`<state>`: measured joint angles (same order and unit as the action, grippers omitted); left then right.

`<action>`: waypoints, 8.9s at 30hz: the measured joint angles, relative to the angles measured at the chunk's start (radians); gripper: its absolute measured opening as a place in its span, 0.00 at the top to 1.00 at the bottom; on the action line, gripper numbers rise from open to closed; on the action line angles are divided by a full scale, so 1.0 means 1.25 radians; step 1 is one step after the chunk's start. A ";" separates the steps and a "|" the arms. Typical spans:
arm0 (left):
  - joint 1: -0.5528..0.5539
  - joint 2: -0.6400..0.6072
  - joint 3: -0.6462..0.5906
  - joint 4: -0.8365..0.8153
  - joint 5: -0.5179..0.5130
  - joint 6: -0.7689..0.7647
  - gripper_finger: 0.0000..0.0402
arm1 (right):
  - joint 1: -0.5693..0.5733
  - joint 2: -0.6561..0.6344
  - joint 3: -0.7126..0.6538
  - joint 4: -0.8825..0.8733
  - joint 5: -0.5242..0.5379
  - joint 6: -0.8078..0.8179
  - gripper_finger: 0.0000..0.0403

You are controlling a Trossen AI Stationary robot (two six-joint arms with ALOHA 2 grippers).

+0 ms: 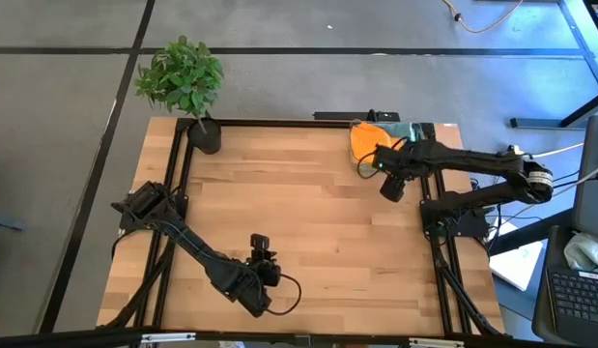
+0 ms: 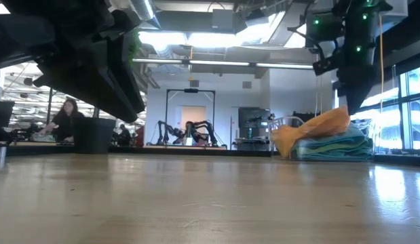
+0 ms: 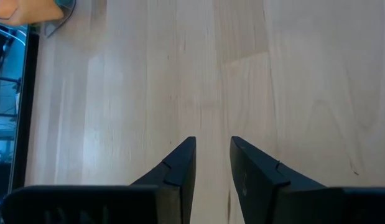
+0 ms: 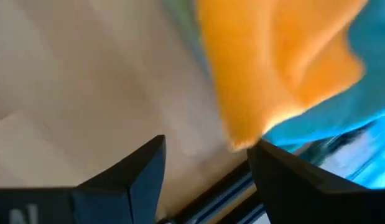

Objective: Fold microfiber towels
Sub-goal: Put the orange microfiber towel into the transparent bin, then return to Home Position

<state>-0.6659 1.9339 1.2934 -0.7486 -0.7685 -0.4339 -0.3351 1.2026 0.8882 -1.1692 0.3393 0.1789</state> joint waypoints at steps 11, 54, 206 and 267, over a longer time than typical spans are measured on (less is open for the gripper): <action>0.004 0.000 0.000 0.001 -0.003 0.021 0.77 | -0.016 0.002 -0.021 0.054 0.195 0.001 0.56; 0.007 0.000 0.000 0.005 -0.003 0.014 0.77 | 0.005 0.005 -0.210 0.380 0.443 -0.825 0.93; 0.089 0.000 0.000 0.113 -0.018 0.181 0.77 | -0.484 0.312 0.080 0.168 -0.017 0.244 0.63; 0.276 -0.857 -0.749 0.701 0.139 0.271 1.00 | 0.414 -0.413 -0.596 1.236 -0.027 -0.046 0.96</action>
<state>-0.3211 0.8629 0.3569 0.1274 -0.5948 -0.0951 0.1822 0.6869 0.1431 0.3752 0.3056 0.1216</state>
